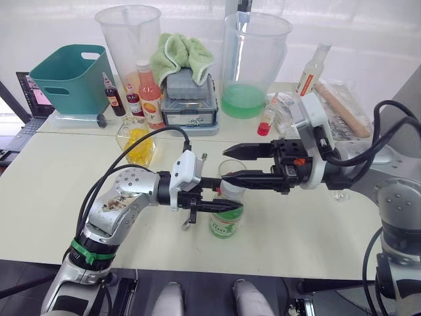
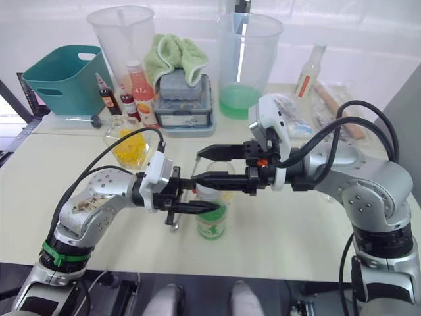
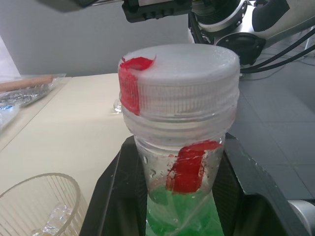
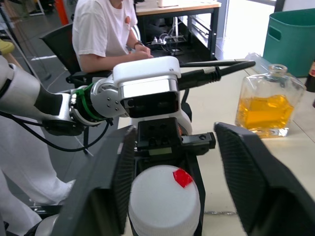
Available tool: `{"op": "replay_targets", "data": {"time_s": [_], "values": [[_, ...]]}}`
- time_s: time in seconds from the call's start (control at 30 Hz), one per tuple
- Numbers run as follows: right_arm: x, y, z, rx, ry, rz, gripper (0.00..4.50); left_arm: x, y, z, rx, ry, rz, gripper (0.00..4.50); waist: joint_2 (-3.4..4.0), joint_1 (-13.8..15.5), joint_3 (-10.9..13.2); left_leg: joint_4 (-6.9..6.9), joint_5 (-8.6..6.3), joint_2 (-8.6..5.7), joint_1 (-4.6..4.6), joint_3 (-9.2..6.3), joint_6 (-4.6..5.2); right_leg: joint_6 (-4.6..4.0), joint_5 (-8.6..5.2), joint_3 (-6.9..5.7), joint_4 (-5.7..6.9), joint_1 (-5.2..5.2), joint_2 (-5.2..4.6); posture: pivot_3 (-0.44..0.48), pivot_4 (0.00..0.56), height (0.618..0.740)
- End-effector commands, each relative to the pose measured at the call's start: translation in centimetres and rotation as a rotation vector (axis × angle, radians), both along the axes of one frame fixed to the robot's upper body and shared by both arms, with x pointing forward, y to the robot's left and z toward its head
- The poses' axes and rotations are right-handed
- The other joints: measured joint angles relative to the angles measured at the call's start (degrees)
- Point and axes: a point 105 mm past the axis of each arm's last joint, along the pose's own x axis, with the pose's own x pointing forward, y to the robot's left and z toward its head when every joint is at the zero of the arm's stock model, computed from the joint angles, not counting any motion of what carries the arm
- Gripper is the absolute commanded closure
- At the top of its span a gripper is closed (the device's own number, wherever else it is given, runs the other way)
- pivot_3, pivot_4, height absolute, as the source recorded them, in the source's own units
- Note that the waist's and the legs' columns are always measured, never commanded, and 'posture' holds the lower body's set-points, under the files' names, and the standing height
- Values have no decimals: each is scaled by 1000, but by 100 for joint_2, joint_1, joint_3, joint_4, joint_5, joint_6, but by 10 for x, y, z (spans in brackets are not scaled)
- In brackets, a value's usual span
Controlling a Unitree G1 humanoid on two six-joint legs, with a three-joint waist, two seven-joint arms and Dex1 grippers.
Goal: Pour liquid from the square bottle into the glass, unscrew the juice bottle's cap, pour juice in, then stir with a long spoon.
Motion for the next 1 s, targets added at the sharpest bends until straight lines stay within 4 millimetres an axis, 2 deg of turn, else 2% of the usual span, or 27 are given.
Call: {"op": "replay_targets", "data": {"time_s": [0.03,0.23,0.4,0.53,0.63,0.8,0.93,1.0], "values": [[-8,0,2,-1,-88,-44,638,0,-4,-8,24,31,-19,3220,0,0,0,0,0,0,0,0,0,0,0,0,-1,0,0,0,150,728],[-17,4,-12,-9,-87,-84,638,2,-7,-7,22,33,-39,3220,0,16,0,1,0,-1,-3,1,0,1,0,0,-5,0,-1,0,150,728],[-16,3,-13,6,-83,-122,638,2,-8,-7,24,32,-51,3220,0,18,0,1,0,-1,-2,0,0,0,0,0,-5,1,-1,0,150,728],[-11,4,-14,10,-79,-139,1683,2,-8,-7,27,27,-49,3220,0,19,0,1,0,-1,-3,0,0,0,0,0,-7,1,-1,0,150,728],[-9,6,-14,14,-79,-124,2772,2,-6,-7,27,24,-36,3220,0,17,0,1,0,-1,-3,0,0,0,0,0,-7,1,-1,0,150,728],[-11,10,-16,-15,-90,-30,2804,2,-4,-7,26,22,-10,3220,0,0,0,1,0,0,1,1,0,0,1,0,-6,2,-1,0,150,728],[-11,13,-24,-128,-156,214,2804,1,-1,-8,38,16,3,3220,0,-13,0,2,0,0,4,3,0,0,1,1,-7,4,-1,0,150,728],[-7,11,-25,-157,-177,276,2804,1,0,-8,43,14,4,3220,0,-32,0,1,0,1,10,5,0,1,1,0,-7,7,0,0,150,728]]}}
